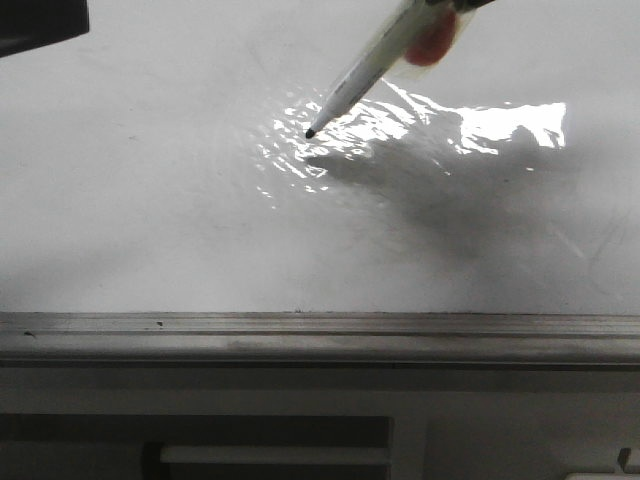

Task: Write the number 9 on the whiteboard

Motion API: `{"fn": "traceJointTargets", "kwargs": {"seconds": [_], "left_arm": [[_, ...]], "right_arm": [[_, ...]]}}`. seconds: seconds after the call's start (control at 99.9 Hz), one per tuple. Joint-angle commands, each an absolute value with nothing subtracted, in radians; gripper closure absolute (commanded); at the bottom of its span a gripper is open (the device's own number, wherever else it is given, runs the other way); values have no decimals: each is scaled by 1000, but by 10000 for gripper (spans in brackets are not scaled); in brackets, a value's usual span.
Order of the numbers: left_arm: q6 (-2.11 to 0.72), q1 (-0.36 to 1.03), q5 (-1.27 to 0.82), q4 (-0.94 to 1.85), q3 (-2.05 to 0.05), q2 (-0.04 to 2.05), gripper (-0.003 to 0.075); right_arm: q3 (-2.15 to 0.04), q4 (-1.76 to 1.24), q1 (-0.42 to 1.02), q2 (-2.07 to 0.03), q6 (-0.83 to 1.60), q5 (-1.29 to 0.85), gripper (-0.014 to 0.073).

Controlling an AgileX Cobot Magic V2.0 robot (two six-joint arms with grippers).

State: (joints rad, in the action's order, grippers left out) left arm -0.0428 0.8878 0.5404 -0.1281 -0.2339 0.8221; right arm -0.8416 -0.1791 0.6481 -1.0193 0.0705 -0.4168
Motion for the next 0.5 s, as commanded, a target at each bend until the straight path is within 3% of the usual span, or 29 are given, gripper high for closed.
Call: {"fn": "traceJointTargets", "kwargs": {"seconds": [0.0,0.22,0.49], "left_arm": [[-41,886,613,-112,-262,820,479],[-39,886,620,-110,-262,820,479],[-39,886,620,-110,-262,820,478]], "right_arm": [[-901,-173,642,-1059,70,-348,641],[-973,-173,672,-1195,70,-426,641],[-977,-154,666,-1139,70,-497,641]]}}
